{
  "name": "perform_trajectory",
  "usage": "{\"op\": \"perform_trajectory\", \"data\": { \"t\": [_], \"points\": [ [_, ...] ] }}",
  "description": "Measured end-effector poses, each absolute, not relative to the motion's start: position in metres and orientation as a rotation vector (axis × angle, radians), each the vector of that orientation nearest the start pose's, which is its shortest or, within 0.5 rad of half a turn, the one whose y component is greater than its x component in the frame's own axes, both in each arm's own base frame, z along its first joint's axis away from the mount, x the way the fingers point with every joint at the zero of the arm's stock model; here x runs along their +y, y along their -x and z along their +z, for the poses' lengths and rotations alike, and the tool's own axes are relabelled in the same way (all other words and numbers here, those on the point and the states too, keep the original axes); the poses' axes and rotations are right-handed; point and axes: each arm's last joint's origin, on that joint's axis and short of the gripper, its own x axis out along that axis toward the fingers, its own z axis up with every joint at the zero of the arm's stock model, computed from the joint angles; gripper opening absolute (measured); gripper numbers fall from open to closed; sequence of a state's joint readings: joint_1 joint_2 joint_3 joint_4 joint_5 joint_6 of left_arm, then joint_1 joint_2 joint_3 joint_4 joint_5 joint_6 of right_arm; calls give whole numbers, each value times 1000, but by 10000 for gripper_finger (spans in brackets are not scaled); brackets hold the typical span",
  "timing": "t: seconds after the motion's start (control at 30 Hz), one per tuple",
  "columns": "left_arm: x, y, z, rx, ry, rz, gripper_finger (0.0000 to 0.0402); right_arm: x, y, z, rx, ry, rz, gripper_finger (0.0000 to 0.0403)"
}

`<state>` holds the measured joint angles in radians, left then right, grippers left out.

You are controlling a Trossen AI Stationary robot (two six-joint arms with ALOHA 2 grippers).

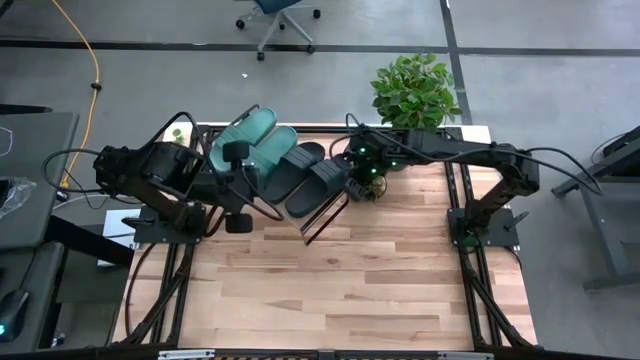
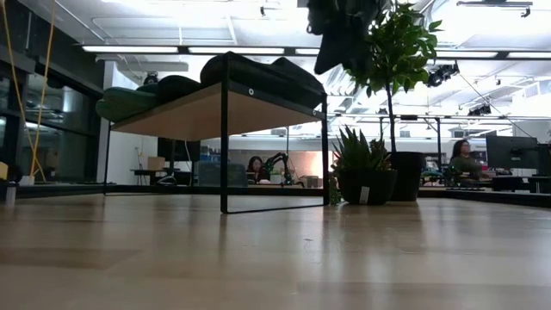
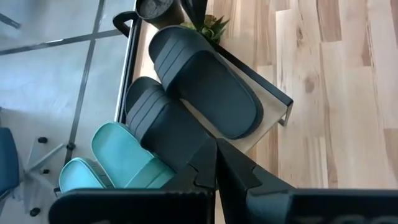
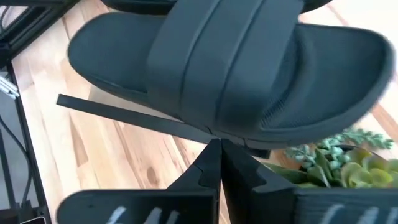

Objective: Pick and place slippers onto the shelf
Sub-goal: Put the black pair of slippers on the shelf

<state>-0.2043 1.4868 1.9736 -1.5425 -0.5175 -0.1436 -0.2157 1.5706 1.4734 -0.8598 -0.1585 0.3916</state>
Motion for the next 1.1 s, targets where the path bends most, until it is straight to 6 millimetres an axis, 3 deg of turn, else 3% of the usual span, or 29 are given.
{"op": "perform_trajectory", "data": {
  "t": [0.3,1.1],
  "points": [
    [-33,-230,453,968,-247,351,1,-65,-339,311,898,-536,-212,0],
    [-33,-230,453,969,-278,356,0,-53,-348,306,887,-517,-236,0]
  ]
}}
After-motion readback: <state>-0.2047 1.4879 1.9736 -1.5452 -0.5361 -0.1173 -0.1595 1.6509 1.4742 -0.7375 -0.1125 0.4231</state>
